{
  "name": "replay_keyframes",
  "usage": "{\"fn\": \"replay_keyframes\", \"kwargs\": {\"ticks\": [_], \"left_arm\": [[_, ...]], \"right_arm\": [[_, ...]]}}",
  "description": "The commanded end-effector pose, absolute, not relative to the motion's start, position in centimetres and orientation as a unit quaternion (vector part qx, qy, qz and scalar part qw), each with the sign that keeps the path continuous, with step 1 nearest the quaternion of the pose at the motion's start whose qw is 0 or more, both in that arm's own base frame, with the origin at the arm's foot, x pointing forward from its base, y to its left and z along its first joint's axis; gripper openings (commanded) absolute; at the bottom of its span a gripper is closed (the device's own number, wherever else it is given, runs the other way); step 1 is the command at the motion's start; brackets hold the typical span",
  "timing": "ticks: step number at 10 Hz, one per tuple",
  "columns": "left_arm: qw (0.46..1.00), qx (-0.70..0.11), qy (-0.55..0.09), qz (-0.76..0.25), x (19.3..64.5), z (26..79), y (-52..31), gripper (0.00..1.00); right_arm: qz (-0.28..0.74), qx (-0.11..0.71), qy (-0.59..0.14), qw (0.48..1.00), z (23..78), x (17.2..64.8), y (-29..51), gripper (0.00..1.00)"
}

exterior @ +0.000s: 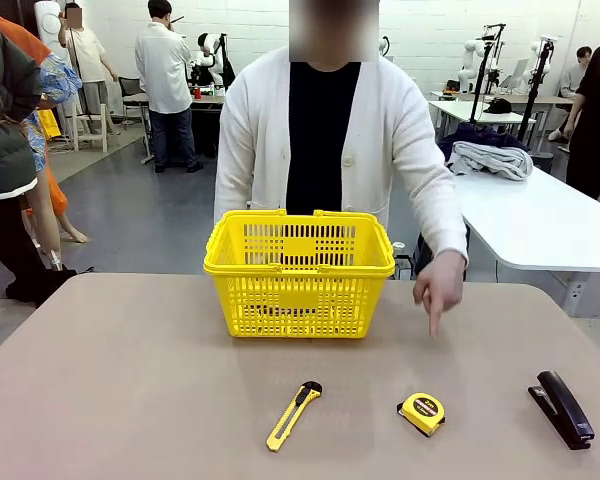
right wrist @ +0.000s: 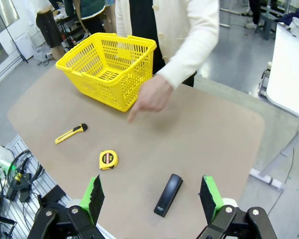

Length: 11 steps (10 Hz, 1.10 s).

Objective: Place the items the person wants into the basket.
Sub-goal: Pick up the item the person points to and place it in the Market Basket.

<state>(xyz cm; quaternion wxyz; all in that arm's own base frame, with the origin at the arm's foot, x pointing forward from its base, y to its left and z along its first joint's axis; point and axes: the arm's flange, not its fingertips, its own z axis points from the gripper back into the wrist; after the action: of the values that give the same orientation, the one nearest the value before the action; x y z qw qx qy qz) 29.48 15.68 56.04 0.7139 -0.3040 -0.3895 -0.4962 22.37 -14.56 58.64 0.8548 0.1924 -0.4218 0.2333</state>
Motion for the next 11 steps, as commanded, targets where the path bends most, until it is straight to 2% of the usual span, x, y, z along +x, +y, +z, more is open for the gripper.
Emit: {"fn": "replay_keyframes", "kwargs": {"ticks": [1, 7, 8, 9, 11], "left_arm": [[0.702, -0.306, -0.401, -0.503, 29.6, 56.1, 15.8, 0.99], [0.702, -0.306, -0.401, -0.503, 29.6, 56.1, 15.8, 0.99], [0.702, -0.306, -0.401, -0.503, 29.6, 56.1, 15.8, 0.99], [0.702, -0.306, -0.401, -0.503, 29.6, 56.1, 15.8, 0.99], [0.702, -0.306, -0.401, -0.503, 29.6, 56.1, 15.8, 0.99]], "right_arm": [[0.234, 0.195, -0.424, 0.853, 58.6, 22.5, -14.5, 1.0], [0.233, 0.192, -0.422, 0.855, 58.6, 22.4, -14.6, 1.0], [0.252, 0.143, -0.39, 0.874, 61.2, 22.7, -11.2, 1.0], [0.304, 0.128, -0.331, 0.884, 62.6, 24.1, -6.8, 1.0], [0.38, 0.064, -0.218, 0.897, 61.9, 26.5, 0.8, 1.0]]}}
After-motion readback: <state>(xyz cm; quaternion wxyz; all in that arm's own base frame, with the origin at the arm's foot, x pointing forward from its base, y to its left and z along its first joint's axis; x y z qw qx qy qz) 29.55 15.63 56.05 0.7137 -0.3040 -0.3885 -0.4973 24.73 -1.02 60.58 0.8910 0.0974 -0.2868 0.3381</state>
